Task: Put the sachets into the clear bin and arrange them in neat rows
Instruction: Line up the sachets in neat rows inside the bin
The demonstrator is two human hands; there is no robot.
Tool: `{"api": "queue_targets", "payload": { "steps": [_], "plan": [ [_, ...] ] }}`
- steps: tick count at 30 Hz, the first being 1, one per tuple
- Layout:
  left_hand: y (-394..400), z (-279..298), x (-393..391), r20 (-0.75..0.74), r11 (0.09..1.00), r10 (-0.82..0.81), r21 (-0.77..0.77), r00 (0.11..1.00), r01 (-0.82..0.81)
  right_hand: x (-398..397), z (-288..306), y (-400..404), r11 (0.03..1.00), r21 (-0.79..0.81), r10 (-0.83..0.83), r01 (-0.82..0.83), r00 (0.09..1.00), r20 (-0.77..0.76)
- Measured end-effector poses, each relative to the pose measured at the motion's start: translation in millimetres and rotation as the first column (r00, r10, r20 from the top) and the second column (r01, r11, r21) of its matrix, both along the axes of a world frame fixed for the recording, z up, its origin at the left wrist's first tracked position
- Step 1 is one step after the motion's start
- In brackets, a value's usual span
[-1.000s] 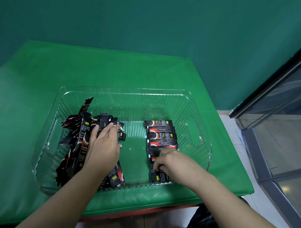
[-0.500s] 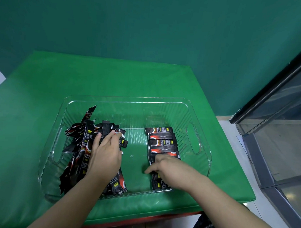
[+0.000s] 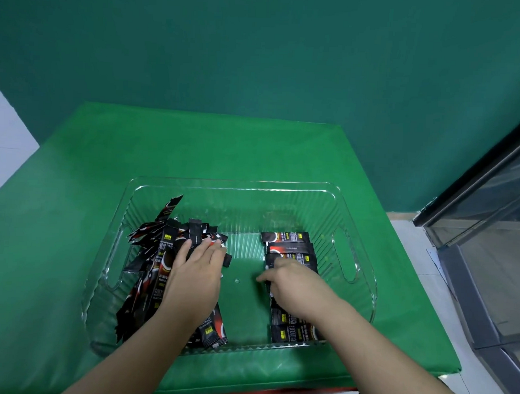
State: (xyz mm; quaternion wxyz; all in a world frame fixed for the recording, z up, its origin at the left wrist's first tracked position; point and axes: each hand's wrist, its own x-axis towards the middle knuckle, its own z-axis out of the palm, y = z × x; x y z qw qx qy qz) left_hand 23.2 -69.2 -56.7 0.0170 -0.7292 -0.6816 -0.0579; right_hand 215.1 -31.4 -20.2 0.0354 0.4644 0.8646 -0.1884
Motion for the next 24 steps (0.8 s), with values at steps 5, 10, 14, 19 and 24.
{"api": "queue_targets", "payload": {
  "steps": [5, 10, 14, 19, 24],
  "plan": [
    [6.8, 15.8, -1.5, -0.250, 0.991, -0.108, -0.099, 0.962, 0.086, -13.8, 2.4, 6.7, 0.999, 0.040, 0.012, -0.009, 0.996, -0.093],
    [6.4, 13.2, -17.4, -0.219, 0.991, -0.129, -0.061, 0.967, 0.118, -37.1, -7.8, 17.5, 0.999, -0.009, -0.034, 0.033, 0.988, -0.150],
    [0.2, 7.3, -25.6, -0.100, 0.981, -0.152, -0.136, 0.983, 0.138, -56.8, -16.1, 28.7, 0.991, -0.082, -0.124, 0.110, 0.974, -0.191],
    [-3.3, 4.0, -25.1, -0.099, 0.989, -0.143, -0.063, 0.985, 0.137, -75.6, -24.4, 37.4, 0.966, -0.174, -0.229, 0.192, 0.948, -0.223],
    [-2.6, -1.8, -25.8, -0.084, 0.991, -0.131, -0.002, 0.988, 0.131, -87.0, -28.9, 35.5, 0.967, -0.109, -0.244, 0.229, 0.957, -0.154]
  ]
}}
